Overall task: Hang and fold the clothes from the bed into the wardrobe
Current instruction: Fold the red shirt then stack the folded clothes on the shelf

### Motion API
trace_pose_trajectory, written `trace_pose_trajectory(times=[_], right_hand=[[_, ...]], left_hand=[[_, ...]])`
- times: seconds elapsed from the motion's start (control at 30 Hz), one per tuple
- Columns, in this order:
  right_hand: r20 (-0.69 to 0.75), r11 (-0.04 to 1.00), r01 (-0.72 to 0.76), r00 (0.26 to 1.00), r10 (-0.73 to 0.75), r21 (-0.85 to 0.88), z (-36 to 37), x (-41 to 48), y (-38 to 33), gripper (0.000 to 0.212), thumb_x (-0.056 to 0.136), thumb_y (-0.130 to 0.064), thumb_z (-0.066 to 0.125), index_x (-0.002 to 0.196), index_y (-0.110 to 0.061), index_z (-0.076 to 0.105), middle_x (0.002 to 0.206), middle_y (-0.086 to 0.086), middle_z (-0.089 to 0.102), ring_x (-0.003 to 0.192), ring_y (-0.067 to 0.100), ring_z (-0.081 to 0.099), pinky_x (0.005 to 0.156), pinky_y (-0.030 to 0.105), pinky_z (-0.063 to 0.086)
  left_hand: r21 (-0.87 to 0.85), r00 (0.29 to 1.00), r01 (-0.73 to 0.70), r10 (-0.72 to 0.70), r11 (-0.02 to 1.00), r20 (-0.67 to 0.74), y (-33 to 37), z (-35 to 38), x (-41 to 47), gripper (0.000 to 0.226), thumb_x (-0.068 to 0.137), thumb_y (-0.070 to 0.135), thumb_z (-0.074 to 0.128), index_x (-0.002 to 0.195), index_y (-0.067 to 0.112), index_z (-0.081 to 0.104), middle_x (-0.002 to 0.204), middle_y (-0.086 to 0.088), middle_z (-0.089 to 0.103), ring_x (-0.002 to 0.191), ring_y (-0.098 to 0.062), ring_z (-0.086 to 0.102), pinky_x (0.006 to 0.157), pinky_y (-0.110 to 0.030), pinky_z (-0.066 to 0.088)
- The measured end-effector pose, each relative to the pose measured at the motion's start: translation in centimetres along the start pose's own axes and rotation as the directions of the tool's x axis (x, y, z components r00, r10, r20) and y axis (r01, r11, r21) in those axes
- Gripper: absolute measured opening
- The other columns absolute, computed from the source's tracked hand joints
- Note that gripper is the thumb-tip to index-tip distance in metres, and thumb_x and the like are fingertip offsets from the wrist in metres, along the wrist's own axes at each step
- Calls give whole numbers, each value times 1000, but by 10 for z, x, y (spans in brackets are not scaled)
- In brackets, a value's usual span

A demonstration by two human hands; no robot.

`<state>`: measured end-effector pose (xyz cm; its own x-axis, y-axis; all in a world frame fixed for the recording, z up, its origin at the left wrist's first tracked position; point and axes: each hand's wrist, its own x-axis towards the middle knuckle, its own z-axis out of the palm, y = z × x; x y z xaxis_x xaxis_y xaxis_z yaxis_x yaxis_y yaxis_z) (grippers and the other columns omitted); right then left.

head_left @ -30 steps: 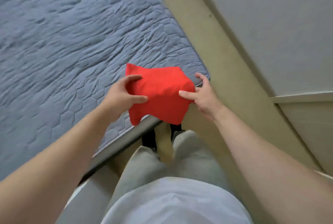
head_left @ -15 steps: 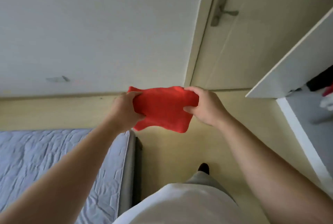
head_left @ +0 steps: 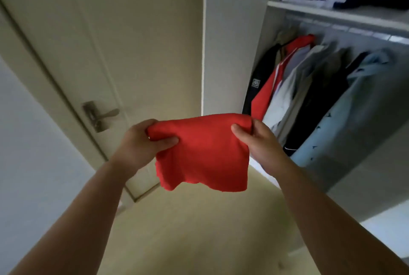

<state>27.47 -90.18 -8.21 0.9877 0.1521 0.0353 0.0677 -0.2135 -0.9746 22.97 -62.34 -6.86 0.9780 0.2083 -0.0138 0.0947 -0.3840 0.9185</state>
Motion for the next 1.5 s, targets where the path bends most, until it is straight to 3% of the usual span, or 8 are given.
trace_pose_trajectory(times=[0.17, 0.33, 0.5, 0.87, 1.07, 1.27, 1.37, 1.5], right_hand=[[-357, 999, 2, 934, -19, -50, -82, 71, -3, 42, 95, -59, 51, 125, -29, 55, 109, -12, 65, 101, 12, 65, 91, 40, 54], [-566, 968, 17, 808, -161, -250, -153, 143, -8, 57, 99, -57, 38, 142, -19, 32, 103, -15, 54, 87, 4, 58, 71, 20, 43], [-729, 924, -105, 649, -217, -368, -236, 209, -20, 41, 102, -52, 36, 127, -20, 38, 90, -18, 53, 74, -3, 54, 60, 16, 39], [-884, 798, -424, 378, -274, -429, -422, 288, -52, 38, 102, -49, 42, 109, -12, 43, 97, 8, 65, 95, 33, 61, 67, 28, 32], [-891, 696, -570, 380, -249, -437, -541, 325, -69, 61, 98, -49, 51, 129, 4, 50, 129, 23, 60, 123, 36, 55, 98, 33, 41], [-906, 663, -631, 375, -195, -403, -629, 375, -89, 86, 99, -49, 51, 143, 18, 21, 145, 27, 46, 136, 34, 44, 106, 31, 33], [-919, 603, -704, 367, -144, -376, -651, 398, -81, 79, 98, -50, 51, 146, 5, 23, 148, 28, 37, 137, 39, 40, 107, 40, 34], [-781, 444, -648, 568, -259, -618, -651, 424, -54, 49, 99, -49, 45, 127, -9, 52, 129, 18, 56, 118, 36, 55, 96, 44, 46]], left_hand=[[-328, 983, -107, 149, 939, 107, 70, 91, 112, 27, 87, 13, 72, 113, 7, 66, 113, -16, 70, 110, -36, 65, 97, -47, 52], [-216, 945, -297, 319, 930, 75, 132, 191, 217, 5, 99, 34, 58, 98, 32, 54, 98, 4, 66, 92, -15, 65, 85, -39, 52], [-130, 828, -529, 544, 838, 134, 204, 286, 315, 14, 104, 37, 46, 104, 23, 45, 86, 11, 56, 74, -4, 55, 58, -24, 35], [-65, 531, -811, 778, 581, 335, 356, 448, 431, 44, 105, 45, 36, 125, 7, 43, 94, -7, 61, 81, -26, 60, 72, -41, 49], [-172, 527, -736, 714, 655, 461, 440, 545, 478, 30, 102, 36, 50, 106, 6, 51, 97, -5, 58, 90, -21, 55, 71, -27, 36], [-67, 596, -684, 610, 726, 522, 513, 623, 520, 26, 100, 31, 56, 78, 17, 52, 97, -8, 60, 89, -22, 62, 64, -26, 39], [136, 630, -730, 582, 670, 514, 523, 653, 532, 39, 98, 35, 58, 112, -1, 56, 120, -22, 59, 116, -37, 57, 85, -34, 45], [91, 424, -888, 724, 451, 544, 521, 679, 531, 52, 99, 43, 52, 129, 0, 53, 134, -21, 53, 124, -39, 51, 101, -41, 41]])
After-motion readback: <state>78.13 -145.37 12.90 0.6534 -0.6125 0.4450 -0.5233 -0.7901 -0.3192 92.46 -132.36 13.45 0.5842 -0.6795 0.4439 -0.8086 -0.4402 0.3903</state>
